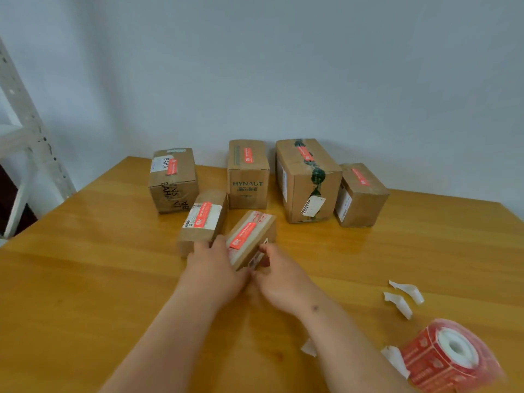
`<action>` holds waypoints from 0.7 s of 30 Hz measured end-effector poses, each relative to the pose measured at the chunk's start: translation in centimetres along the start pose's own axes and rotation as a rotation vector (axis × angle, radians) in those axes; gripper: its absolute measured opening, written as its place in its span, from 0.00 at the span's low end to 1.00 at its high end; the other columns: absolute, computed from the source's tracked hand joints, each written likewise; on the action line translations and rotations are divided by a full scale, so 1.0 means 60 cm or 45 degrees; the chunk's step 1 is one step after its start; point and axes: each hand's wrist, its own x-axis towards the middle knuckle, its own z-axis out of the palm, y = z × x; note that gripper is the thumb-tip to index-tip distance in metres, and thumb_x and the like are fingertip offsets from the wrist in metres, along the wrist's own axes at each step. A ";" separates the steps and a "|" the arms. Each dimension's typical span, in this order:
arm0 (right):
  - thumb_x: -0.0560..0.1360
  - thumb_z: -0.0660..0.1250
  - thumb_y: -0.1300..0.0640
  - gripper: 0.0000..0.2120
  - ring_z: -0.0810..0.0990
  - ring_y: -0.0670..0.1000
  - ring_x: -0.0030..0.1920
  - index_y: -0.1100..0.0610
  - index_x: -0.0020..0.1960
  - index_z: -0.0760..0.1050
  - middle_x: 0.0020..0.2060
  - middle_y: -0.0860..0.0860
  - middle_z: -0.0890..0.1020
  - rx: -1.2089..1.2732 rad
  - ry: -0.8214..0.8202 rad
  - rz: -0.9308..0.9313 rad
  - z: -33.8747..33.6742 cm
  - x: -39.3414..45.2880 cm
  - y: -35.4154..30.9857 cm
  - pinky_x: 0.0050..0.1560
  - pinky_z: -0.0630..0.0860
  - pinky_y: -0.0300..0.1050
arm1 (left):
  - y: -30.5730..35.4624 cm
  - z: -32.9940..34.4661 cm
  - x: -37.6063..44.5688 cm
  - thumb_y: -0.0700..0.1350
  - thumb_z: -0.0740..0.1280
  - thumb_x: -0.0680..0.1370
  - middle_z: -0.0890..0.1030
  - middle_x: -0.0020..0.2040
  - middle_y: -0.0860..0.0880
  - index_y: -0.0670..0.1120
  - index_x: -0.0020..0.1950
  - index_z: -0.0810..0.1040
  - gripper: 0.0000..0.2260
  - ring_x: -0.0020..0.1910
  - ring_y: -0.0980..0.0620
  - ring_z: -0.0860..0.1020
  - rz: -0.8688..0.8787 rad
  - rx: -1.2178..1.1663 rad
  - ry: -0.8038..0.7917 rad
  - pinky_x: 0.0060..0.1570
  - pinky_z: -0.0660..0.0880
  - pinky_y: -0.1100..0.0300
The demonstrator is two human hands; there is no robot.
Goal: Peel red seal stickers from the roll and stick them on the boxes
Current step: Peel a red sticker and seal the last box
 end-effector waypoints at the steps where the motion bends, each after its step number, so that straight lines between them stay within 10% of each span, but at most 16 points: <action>1: 0.79 0.61 0.52 0.25 0.76 0.50 0.61 0.49 0.74 0.60 0.67 0.48 0.73 0.016 0.021 0.022 -0.005 0.001 0.004 0.60 0.75 0.46 | 0.012 0.009 0.005 0.62 0.67 0.74 0.60 0.73 0.45 0.48 0.79 0.52 0.41 0.70 0.43 0.66 0.022 -0.025 0.032 0.65 0.70 0.49; 10: 0.77 0.58 0.65 0.33 0.73 0.53 0.65 0.46 0.77 0.52 0.73 0.49 0.66 0.147 0.062 0.050 -0.048 0.021 0.017 0.62 0.75 0.50 | 0.080 0.053 0.039 0.53 0.67 0.78 0.56 0.75 0.44 0.52 0.80 0.47 0.37 0.70 0.42 0.66 0.037 -0.563 -0.102 0.68 0.67 0.49; 21: 0.79 0.63 0.52 0.25 0.67 0.47 0.69 0.45 0.73 0.62 0.71 0.45 0.65 -0.154 0.235 -0.102 -0.112 -0.052 0.024 0.59 0.65 0.37 | 0.093 0.042 -0.012 0.62 0.68 0.74 0.61 0.71 0.47 0.54 0.76 0.60 0.34 0.70 0.42 0.59 0.133 -0.160 0.268 0.69 0.62 0.47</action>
